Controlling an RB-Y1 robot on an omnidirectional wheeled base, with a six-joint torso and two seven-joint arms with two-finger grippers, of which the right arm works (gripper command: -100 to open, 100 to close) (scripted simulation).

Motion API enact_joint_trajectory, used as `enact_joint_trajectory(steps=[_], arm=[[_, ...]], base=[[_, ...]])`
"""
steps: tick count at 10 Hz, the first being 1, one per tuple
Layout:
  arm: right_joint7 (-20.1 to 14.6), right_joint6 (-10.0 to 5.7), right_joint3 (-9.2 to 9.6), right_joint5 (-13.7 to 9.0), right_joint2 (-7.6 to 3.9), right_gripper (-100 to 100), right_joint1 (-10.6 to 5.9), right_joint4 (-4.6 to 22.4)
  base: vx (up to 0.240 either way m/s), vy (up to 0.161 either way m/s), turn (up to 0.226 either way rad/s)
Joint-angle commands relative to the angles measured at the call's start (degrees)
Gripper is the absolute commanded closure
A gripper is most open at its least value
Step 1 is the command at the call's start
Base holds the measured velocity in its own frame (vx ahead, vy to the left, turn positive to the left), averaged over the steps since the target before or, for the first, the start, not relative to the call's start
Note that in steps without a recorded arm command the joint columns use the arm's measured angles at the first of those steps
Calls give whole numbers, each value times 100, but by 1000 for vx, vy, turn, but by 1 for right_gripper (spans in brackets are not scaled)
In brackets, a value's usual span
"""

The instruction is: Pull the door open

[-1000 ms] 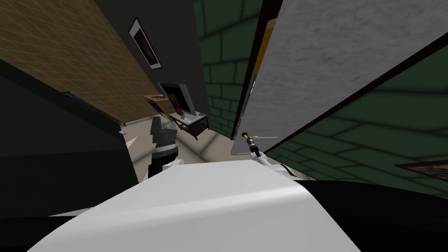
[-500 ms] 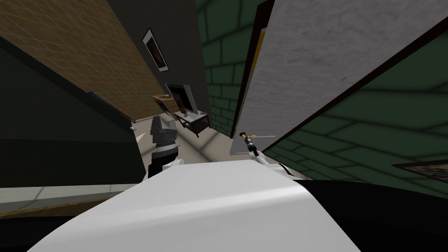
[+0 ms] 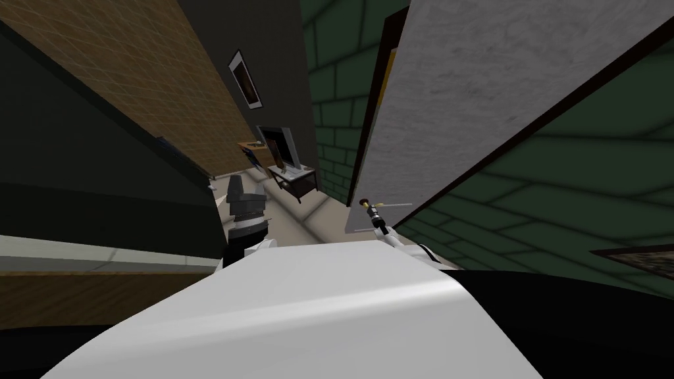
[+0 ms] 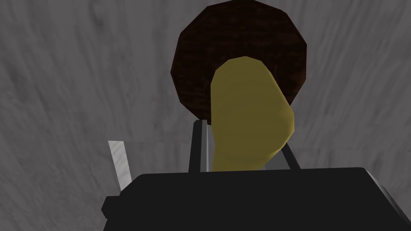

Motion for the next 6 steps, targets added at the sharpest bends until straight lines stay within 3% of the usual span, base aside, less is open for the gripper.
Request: enact_joint_trajectory(steps=[1,4,5,6], arm=[[-171,-192,51,50,-136,100,142,-24],[-423,-515,113,117,-369,100,341,16],[-423,-515,113,117,-369,100,341,16],[-520,-639,137,143,-459,100,418,31]], base=[[-196,-34,200],[-204,-64,153],[-115,-48,59],[-105,-41,128]])
